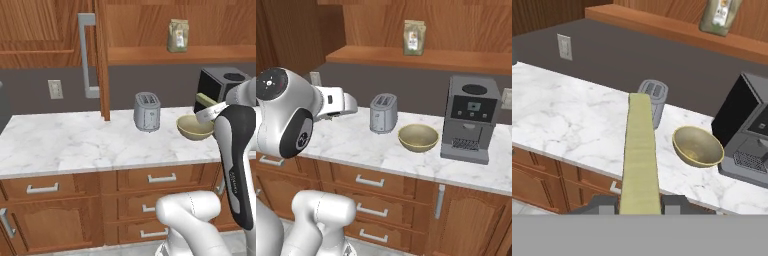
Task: Pick the egg and butter from the fridge and place them by the bowl for mixing.
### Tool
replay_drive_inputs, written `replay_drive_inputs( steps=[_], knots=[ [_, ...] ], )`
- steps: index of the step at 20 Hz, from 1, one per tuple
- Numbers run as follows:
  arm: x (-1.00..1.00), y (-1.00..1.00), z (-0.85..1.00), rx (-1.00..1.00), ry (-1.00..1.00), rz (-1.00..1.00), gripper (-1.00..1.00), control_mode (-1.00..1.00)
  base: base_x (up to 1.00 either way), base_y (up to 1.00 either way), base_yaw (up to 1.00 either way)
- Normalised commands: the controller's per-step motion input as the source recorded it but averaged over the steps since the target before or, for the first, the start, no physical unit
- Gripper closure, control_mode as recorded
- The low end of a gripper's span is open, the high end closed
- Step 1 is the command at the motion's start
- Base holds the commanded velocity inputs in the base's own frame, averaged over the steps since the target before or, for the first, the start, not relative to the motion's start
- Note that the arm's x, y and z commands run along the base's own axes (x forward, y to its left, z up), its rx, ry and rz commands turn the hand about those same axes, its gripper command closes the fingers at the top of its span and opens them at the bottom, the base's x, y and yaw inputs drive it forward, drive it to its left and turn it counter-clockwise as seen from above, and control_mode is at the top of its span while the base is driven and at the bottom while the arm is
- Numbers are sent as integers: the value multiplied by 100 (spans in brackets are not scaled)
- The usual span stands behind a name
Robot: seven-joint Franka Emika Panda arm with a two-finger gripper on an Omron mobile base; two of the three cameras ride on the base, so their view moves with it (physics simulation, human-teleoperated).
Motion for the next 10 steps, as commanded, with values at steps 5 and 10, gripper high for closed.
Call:
replay_drive_inputs(
  steps=[5, 10],
  knots=[
    [0, 0, 0, 0, 0, 0, 100, 100, 29, 1, 0],
    [0, 0, 0, 0, 0, 0, 100, 100, 47, 2, 0]
  ],
)
